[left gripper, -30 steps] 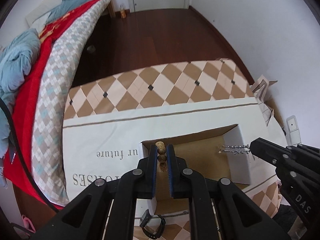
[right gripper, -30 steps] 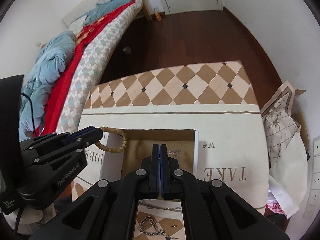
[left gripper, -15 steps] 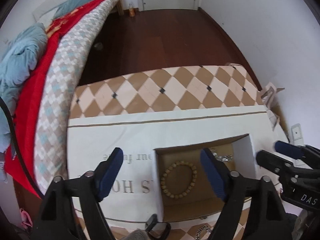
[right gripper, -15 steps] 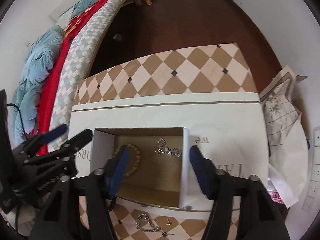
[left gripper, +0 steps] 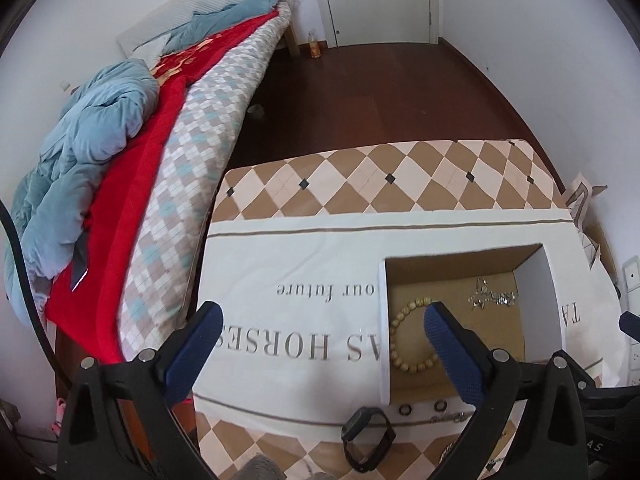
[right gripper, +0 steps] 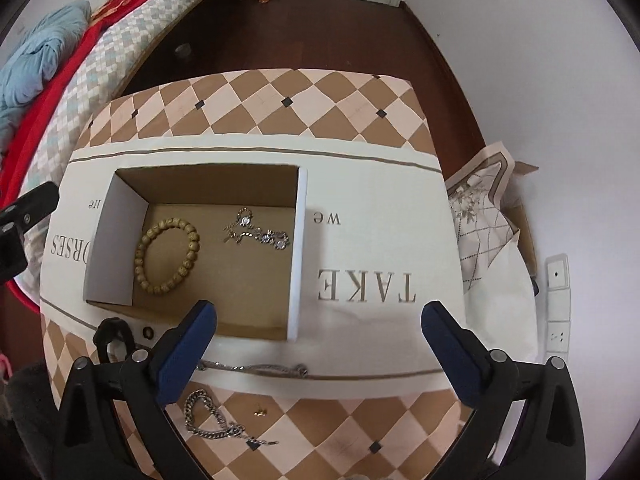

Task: Organize jewelry
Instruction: 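Move the left gripper over the black smartwatch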

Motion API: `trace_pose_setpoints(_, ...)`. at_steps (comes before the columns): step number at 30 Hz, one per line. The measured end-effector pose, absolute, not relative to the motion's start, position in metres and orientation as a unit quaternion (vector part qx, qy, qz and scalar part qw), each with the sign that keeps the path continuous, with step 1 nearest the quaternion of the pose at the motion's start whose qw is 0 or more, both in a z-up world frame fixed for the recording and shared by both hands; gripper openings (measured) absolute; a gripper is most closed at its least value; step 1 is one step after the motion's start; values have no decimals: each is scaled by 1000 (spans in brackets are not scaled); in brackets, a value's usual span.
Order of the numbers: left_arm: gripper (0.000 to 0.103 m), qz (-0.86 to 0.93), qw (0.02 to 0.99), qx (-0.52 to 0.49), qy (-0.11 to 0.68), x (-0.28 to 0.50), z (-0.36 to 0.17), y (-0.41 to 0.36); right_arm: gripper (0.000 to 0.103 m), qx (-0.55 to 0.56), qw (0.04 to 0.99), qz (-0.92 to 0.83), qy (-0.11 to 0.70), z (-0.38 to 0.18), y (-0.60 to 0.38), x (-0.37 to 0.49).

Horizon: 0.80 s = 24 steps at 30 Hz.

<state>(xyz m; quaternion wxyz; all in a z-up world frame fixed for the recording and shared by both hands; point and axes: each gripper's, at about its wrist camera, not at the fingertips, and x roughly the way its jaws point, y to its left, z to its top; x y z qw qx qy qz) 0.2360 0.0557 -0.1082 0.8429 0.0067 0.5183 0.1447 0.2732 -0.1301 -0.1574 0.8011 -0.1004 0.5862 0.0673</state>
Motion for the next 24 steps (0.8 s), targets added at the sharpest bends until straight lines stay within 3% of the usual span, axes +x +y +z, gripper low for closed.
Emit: trace_pose_setpoints(24, 103, 139, 882, -23, 449, 125, -40, 45, 103, -72, 869, 84, 483, -59, -144, 176)
